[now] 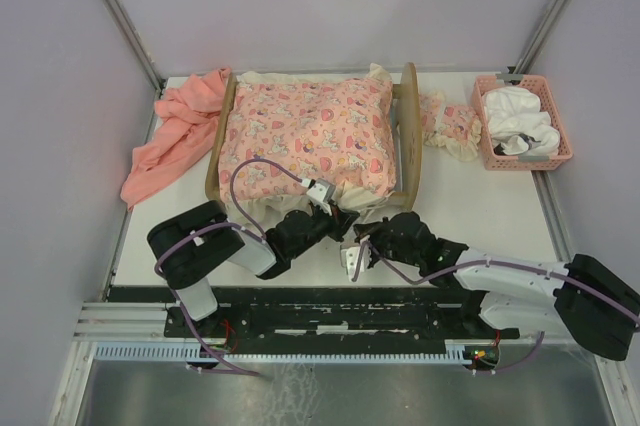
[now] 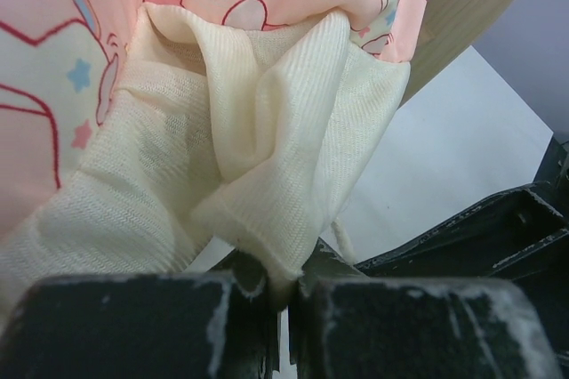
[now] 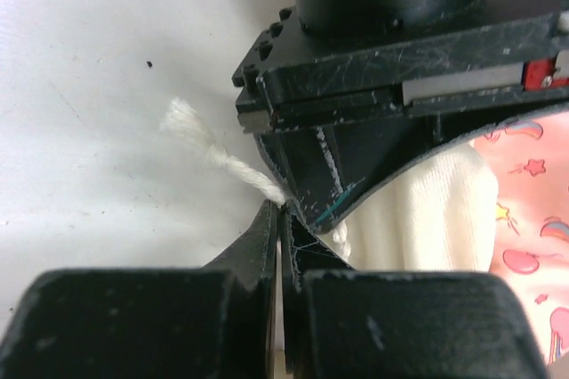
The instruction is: Set up the pet bed
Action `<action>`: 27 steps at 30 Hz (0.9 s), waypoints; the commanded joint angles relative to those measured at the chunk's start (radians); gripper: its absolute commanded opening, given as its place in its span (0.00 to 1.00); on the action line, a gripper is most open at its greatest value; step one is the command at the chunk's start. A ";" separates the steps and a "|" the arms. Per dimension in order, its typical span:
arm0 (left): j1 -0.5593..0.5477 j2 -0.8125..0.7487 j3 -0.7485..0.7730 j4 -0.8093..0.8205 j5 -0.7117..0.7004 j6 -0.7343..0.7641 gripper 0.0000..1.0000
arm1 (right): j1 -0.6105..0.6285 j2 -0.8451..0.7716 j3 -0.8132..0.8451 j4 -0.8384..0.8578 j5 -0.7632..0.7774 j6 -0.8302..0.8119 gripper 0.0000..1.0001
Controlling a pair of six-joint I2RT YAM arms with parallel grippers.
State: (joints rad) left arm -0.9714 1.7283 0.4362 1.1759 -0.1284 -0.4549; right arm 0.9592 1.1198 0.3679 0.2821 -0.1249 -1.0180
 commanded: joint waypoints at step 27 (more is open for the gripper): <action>-0.035 -0.013 -0.045 0.013 0.076 -0.025 0.07 | 0.004 -0.238 0.002 -0.300 0.814 1.459 0.02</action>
State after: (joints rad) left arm -0.9863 1.7214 0.4023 1.1759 -0.0574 -0.4557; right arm 0.9615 0.8993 0.3859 -0.0723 0.6163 0.3492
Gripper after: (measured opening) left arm 0.058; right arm 0.026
